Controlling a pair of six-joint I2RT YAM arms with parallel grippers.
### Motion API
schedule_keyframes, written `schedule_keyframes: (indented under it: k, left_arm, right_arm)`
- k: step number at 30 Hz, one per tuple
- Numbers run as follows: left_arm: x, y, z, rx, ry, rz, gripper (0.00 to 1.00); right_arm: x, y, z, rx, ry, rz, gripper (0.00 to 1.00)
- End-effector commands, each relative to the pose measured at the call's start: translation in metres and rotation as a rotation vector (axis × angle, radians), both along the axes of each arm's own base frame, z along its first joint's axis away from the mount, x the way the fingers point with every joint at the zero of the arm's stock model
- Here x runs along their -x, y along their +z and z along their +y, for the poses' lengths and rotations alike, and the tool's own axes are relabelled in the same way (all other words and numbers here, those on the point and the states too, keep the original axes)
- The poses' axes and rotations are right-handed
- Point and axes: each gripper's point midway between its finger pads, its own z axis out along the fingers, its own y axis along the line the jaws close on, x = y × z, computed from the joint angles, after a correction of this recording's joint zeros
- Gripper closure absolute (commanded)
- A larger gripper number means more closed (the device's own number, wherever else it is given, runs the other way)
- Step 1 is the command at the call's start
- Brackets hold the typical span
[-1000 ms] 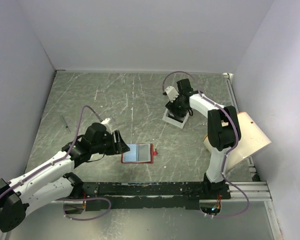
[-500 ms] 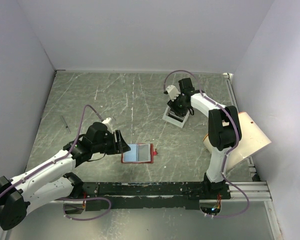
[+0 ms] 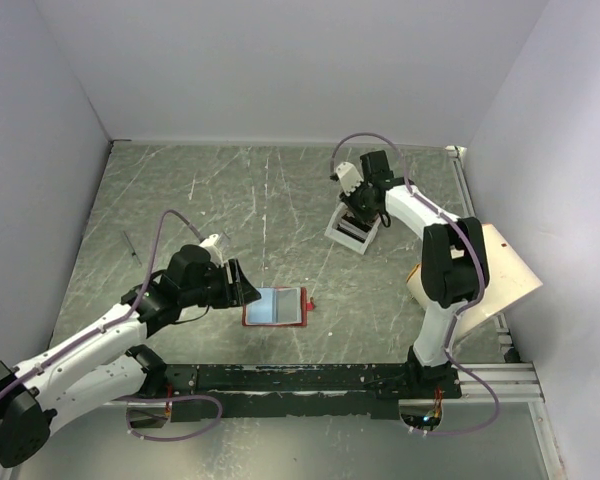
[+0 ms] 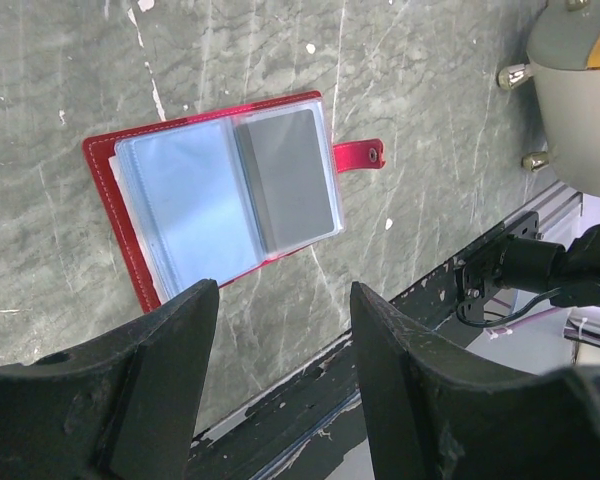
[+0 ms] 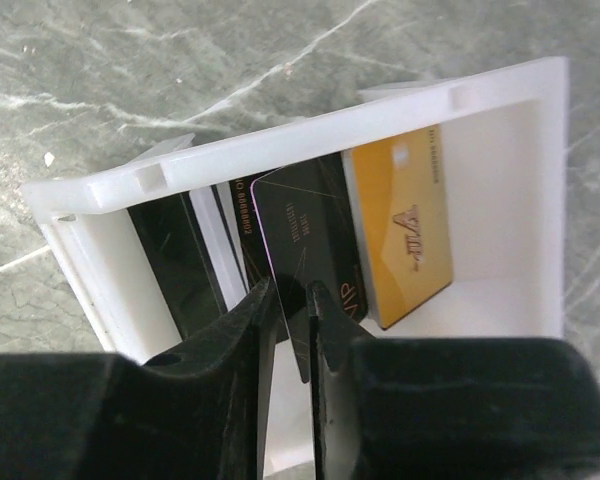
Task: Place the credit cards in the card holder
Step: Pick up the credit card from the storage box.
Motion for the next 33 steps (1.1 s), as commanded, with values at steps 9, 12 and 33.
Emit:
schedule_keyframes:
  k: [9, 12, 33]
  left_arm:
    - [0.0, 0.018, -0.003, 0.044, -0.008, -0.047, 0.34]
    - [-0.001, 0.018, -0.002, 0.039, -0.001, -0.048, 0.34]
    - [-0.004, -0.026, 0.006, -0.069, 0.045, 0.049, 0.85]
  right_arm:
    - [-0.012, 0.036, -0.01, 0.049, -0.07, -0.145, 1.0]
    - [-0.015, 0.052, -0.01, 0.05, -0.082, -0.194, 1.0]
    - [0.039, 0.178, 0.031, -0.202, -0.423, -0.427, 1.0]
